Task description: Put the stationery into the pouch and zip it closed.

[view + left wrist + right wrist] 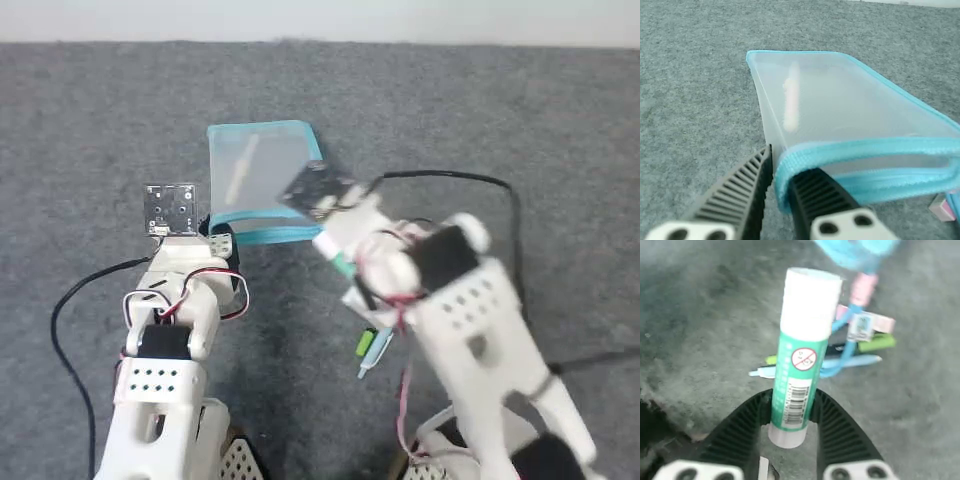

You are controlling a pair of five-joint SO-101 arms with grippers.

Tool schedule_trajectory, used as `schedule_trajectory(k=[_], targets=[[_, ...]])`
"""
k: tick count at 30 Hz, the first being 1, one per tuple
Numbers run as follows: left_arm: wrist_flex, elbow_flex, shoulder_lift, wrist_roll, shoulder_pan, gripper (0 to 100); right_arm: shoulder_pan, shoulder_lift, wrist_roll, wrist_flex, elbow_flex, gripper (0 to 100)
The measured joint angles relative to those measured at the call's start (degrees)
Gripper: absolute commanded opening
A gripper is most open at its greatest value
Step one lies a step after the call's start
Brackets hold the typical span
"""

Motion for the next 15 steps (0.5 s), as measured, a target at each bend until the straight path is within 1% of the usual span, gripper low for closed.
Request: schedule_trajectory(k=[3,12,15], targets=[[0.0,0.0,0.0,0.0,0.0,1,-2.3,7.5,0.0,0.0,-3.4,0.6],[0.0,0.0,0.0,0.0,0.0,1,-2.4,28.0,0.0,0.0,-17.6,0.6],[0.0,0.0,0.0,-0.9,1.3,1,-2.4,33.6,-0.7,0.1,-23.0,0.6]])
